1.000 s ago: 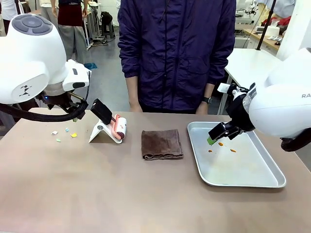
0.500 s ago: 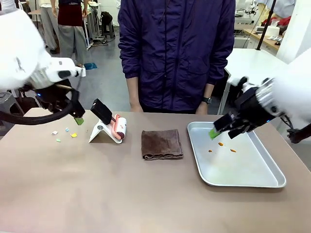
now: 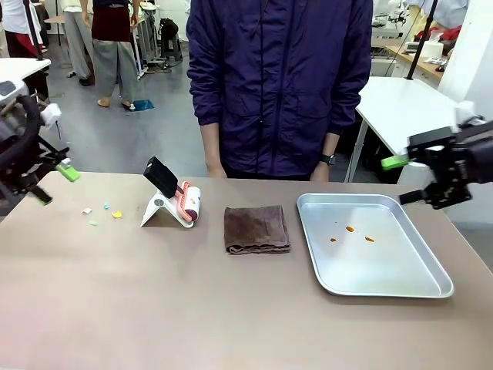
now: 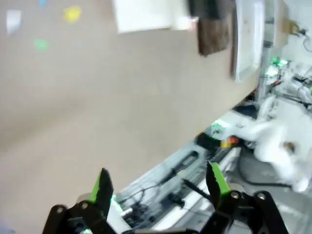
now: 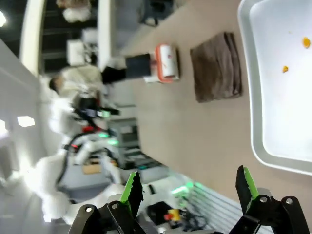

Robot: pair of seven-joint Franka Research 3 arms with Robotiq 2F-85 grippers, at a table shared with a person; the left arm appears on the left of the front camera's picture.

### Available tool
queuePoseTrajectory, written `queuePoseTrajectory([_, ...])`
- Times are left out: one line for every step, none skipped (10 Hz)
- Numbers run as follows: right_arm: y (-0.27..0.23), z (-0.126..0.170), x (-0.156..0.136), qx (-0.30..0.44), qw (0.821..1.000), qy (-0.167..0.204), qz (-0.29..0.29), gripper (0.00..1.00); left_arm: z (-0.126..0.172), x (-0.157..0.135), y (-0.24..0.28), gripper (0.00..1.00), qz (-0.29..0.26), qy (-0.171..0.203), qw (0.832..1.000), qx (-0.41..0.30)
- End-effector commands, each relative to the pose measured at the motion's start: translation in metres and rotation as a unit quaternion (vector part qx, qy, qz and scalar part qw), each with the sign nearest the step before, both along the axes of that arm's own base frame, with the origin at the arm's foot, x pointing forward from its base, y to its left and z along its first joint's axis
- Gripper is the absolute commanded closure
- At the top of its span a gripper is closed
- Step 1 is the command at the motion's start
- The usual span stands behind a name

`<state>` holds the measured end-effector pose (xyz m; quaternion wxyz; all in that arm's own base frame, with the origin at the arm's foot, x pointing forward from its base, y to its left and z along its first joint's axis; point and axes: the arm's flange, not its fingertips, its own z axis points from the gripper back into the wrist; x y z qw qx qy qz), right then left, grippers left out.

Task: Clean the surface of the table.
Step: Hold the Lint Roller with your left hand and the towel with your right hand.

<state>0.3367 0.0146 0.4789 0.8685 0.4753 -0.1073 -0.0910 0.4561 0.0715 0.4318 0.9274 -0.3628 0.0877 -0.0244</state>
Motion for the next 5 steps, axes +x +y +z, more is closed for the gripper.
queuePoseTrajectory([-0.054,-0.018,-0.023,0.088,0.995,-0.013,-0.038,0.0,-0.02,0.025,0.024,0.0,0.202,0.122,0.967,-0.101])
queuePoseTrajectory([-0.075,-0.022,-0.028,0.104,0.993,-0.014,-0.062,0.0,-0.03,0.03,0.036,0.0,0.268,0.13,0.942,-0.153])
queuePoseTrajectory([-0.087,-0.03,-0.03,0.118,0.989,-0.009,-0.09,0.0,-0.031,0.04,0.029,0.0,0.305,0.119,0.928,-0.177])
queuePoseTrajectory([-0.085,-0.043,-0.033,0.092,0.992,-0.004,-0.084,0.0,-0.039,0.014,0.046,0.0,0.131,0.096,0.985,-0.051])
queuePoseTrajectory([-0.093,-0.009,-0.017,0.1,0.992,0.004,-0.08,0.0,-0.039,0.014,0.046,0.0,0.131,0.096,0.985,-0.051])
